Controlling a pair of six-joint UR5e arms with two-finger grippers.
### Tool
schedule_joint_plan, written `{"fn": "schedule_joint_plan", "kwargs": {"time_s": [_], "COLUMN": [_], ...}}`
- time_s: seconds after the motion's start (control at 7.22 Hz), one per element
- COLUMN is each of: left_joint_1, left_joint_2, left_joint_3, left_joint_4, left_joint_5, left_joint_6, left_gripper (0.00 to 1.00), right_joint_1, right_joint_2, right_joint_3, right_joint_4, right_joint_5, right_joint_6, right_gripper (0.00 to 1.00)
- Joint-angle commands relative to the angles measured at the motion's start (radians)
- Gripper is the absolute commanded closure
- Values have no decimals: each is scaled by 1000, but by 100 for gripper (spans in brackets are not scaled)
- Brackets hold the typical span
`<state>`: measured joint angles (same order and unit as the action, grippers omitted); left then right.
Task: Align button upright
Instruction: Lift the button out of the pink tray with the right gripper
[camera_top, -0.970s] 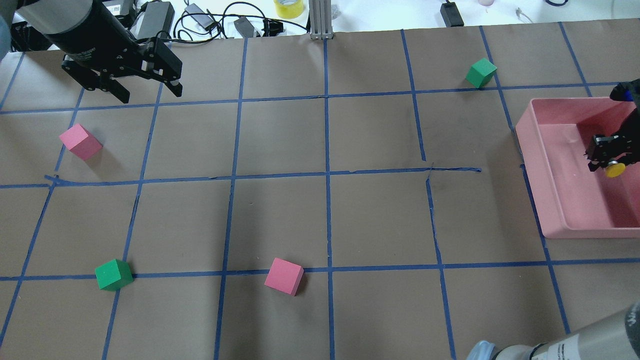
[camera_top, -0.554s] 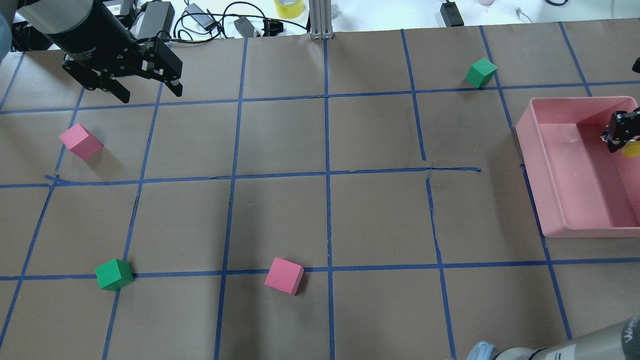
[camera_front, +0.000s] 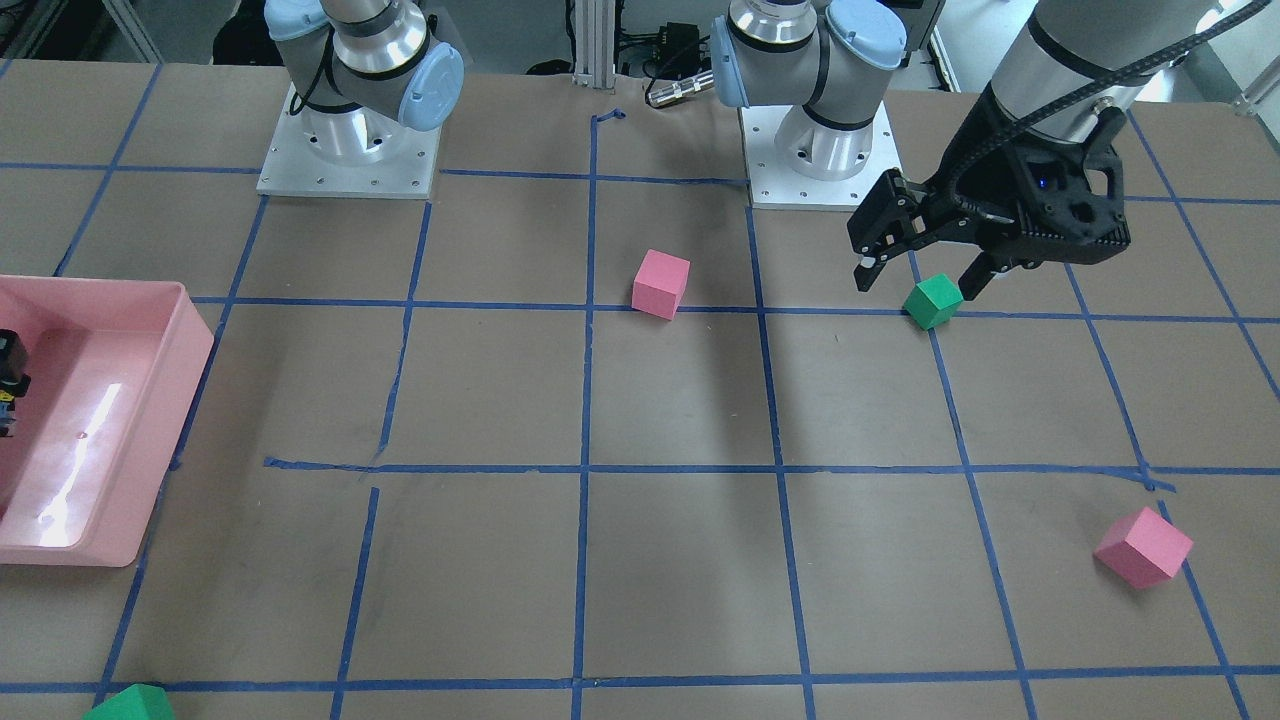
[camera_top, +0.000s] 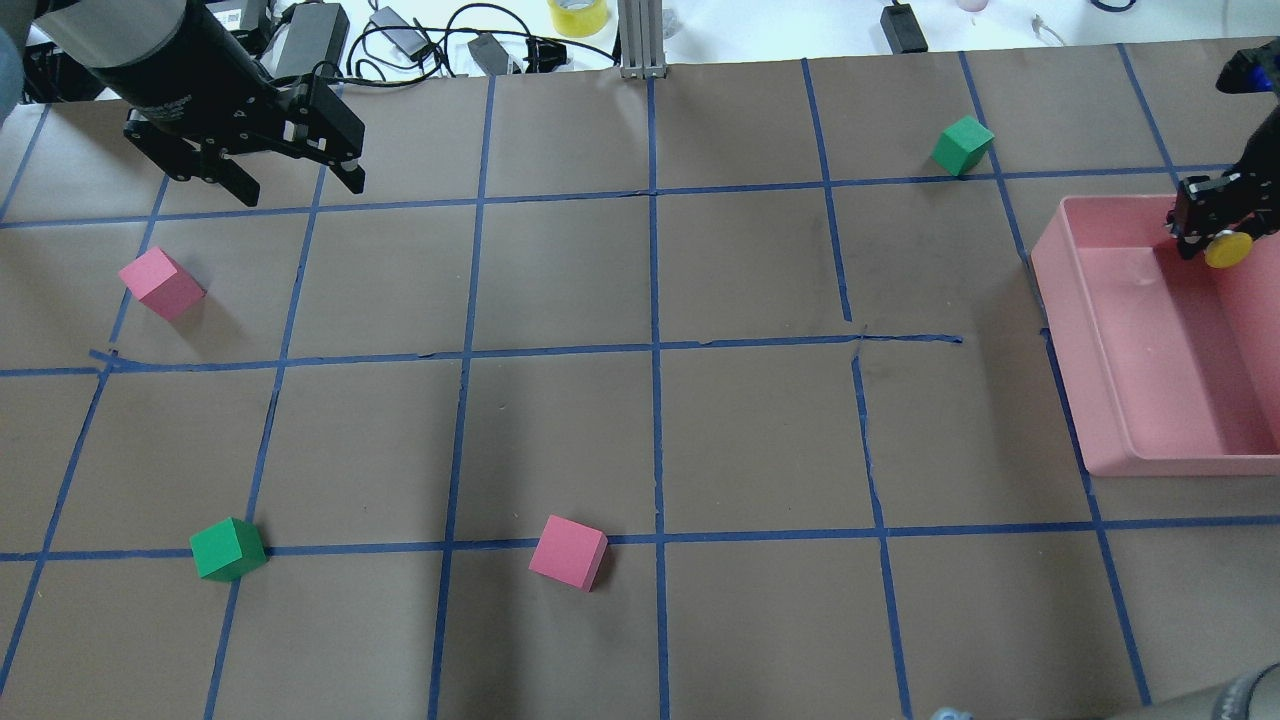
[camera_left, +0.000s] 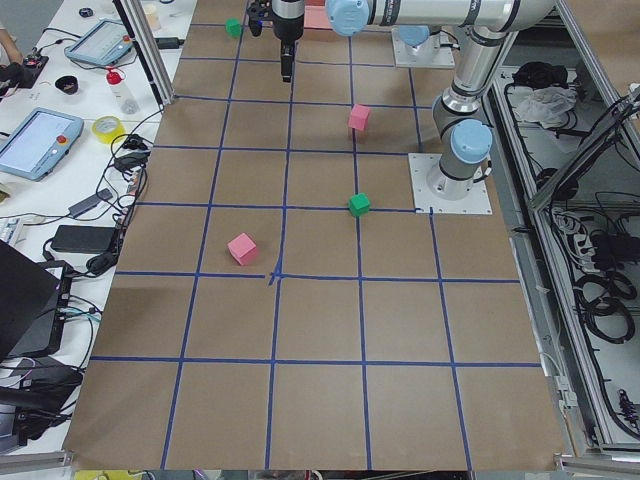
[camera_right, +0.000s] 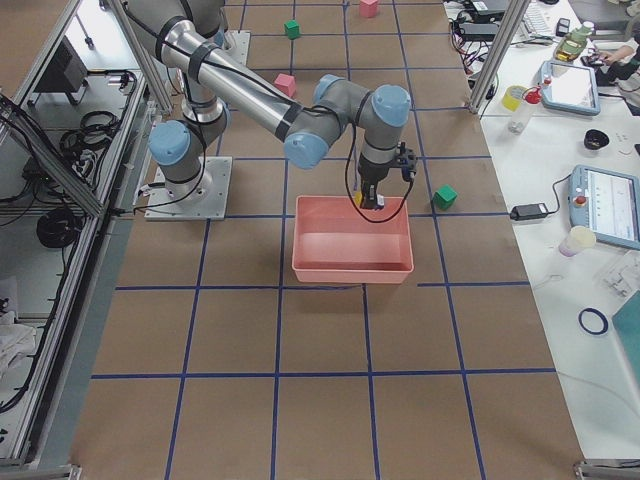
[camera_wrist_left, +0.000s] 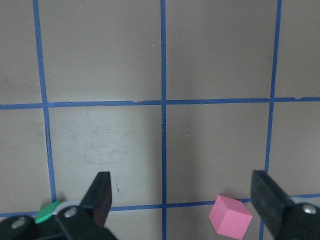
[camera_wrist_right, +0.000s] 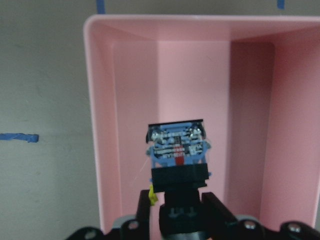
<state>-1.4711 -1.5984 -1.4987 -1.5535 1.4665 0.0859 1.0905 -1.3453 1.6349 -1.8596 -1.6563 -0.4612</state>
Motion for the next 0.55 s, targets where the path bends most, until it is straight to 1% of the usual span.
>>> {"fn": "schedule_joint_plan", "kwargs": {"time_s": [0.0,0.14,0.28,0.42], "left_joint_1": [0,0,0,0], "left_joint_2": [0,0,0,0], "left_joint_3": [0,0,0,0], "left_joint_4": [0,0,0,0], "left_joint_5": [0,0,2,0], "left_joint_6": [0,0,0,0], "left_gripper": [0,0,0,0], "right_joint_1": [125,162,225,286], "right_joint_2": [4,14,21,49], "right_joint_3": [-6,-6,-1,-7], "right_joint_4": [-74,-110,-113,-175], "right_joint_5": [1,4,4,19], "right_joint_6": [67,72,140,142], "right_gripper": [100,100,100,100]}}
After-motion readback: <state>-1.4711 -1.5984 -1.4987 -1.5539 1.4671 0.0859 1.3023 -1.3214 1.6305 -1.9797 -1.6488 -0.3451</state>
